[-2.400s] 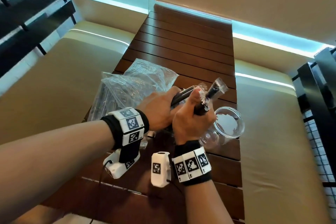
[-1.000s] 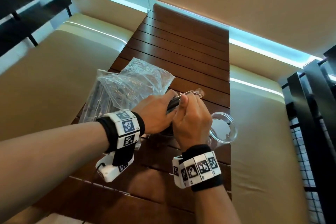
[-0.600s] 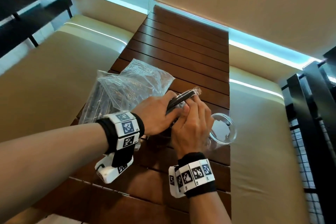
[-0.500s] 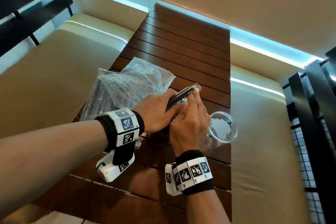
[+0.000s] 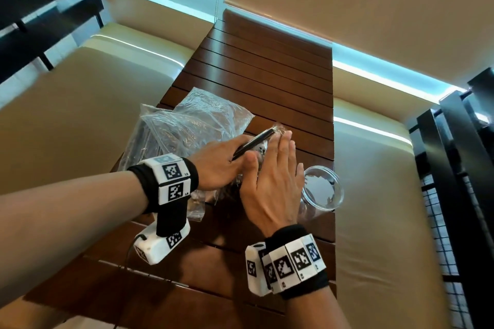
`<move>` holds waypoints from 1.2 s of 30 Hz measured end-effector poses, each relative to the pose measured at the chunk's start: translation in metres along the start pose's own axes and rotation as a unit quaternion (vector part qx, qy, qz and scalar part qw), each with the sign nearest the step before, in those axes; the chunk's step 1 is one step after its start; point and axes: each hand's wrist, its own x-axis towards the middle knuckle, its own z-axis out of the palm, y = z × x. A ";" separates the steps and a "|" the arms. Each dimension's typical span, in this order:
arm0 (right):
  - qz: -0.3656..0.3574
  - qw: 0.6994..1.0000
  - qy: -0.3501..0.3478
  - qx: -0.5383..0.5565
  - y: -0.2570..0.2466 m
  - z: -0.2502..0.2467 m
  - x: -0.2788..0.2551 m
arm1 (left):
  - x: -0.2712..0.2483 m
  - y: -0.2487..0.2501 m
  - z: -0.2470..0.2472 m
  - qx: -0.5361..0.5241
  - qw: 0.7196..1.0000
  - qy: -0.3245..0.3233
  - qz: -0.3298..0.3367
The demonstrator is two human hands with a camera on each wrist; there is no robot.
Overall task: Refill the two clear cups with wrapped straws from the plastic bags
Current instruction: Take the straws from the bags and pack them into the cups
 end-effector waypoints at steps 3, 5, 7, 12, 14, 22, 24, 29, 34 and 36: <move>-0.014 1.000 -0.008 0.008 -0.004 0.000 0.013 | -0.001 -0.001 0.006 -0.012 1.000 -0.020 0.009; -0.030 0.999 0.007 0.008 -0.001 0.007 0.014 | -0.001 -0.005 0.008 -0.024 0.999 -0.020 0.018; -0.033 0.999 0.021 0.028 0.003 0.014 0.011 | -0.001 -0.010 0.009 -0.029 0.999 -0.018 0.034; -0.014 0.999 0.003 0.031 0.000 0.008 0.009 | -0.003 -0.009 0.007 -0.040 0.998 -0.011 0.039; -0.009 0.999 -0.025 0.030 -0.002 0.002 0.008 | -0.005 -0.006 0.005 -0.014 0.998 0.045 0.032; -0.043 0.967 0.092 0.233 -0.025 -0.053 0.012 | -0.009 0.024 -0.030 0.099 0.976 0.175 0.084; -0.053 0.930 0.064 0.358 -0.036 -0.073 0.020 | -0.011 0.032 -0.038 0.131 0.971 0.168 0.106; -0.126 0.938 0.097 0.307 -0.047 -0.085 0.022 | -0.019 0.042 -0.050 0.141 0.968 0.164 0.127; -0.156 0.938 0.109 0.290 -0.051 -0.087 0.021 | -0.030 0.056 -0.055 -0.021 0.990 0.114 0.083; -0.133 0.958 0.100 0.232 -0.044 -0.080 0.017 | -0.030 0.052 -0.059 -0.059 0.986 0.142 0.061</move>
